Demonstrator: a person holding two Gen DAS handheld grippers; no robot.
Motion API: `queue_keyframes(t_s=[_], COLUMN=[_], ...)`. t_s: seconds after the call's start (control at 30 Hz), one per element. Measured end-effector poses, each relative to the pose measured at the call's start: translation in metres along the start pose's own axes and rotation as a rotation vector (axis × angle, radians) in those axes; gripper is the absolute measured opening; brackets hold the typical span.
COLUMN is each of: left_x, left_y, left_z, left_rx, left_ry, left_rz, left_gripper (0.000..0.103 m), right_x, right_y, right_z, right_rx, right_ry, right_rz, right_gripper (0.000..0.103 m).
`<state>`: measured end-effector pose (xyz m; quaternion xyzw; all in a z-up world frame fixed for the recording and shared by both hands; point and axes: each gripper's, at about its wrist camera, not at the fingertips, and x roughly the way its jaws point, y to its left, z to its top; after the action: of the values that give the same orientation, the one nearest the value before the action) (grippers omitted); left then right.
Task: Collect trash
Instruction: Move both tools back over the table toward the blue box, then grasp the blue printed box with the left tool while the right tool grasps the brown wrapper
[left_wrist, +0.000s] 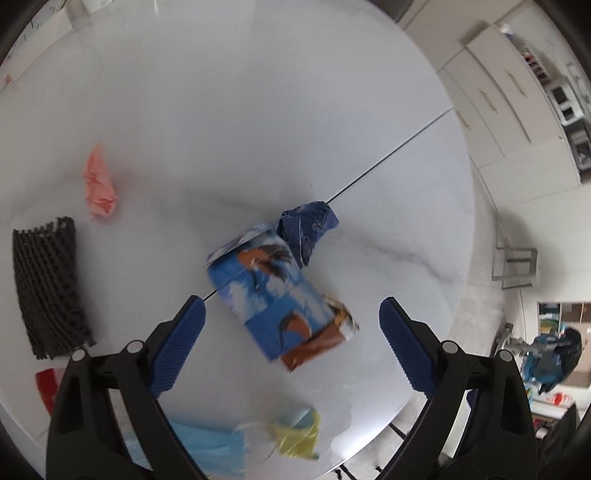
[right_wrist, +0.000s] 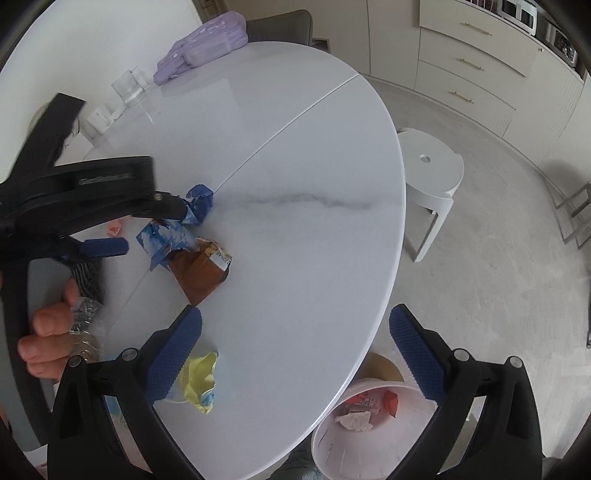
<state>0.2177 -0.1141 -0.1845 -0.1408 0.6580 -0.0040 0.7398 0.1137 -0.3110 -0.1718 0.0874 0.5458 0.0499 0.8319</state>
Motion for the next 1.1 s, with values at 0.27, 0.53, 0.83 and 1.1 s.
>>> queue_keyframes(t_s=[0.27,0.53,0.83,1.1], left_x=[0.037,0.039,0.019,0.000], left_y=[0.011,0.014,0.031,0.049], left_z=[0.006,0.011,-0.003,-0.008], left_rx=[-0.153,-0.127,-0.034,0.082], left_ry=[0.088,0.088,0.081,0.040], left_rz=[0.035,0.010,-0.030,-0.060], left_gripper=[0.074,0.052,0.051,0.051], right_x=[0.014,0.018,0.032,0.070], right_y=[-0.007,0.001,0.036,0.072], right_z=[-0.001,0.000,0.007,0.021], right_rx=[0.022,0.004,-0.125,-0.234], right_ry=[0.023,0.031,0.052,0.105], right_rz=[0.062,0.098,0.159,0.139], right_gripper=[0.101,0.101,0.101,0.088])
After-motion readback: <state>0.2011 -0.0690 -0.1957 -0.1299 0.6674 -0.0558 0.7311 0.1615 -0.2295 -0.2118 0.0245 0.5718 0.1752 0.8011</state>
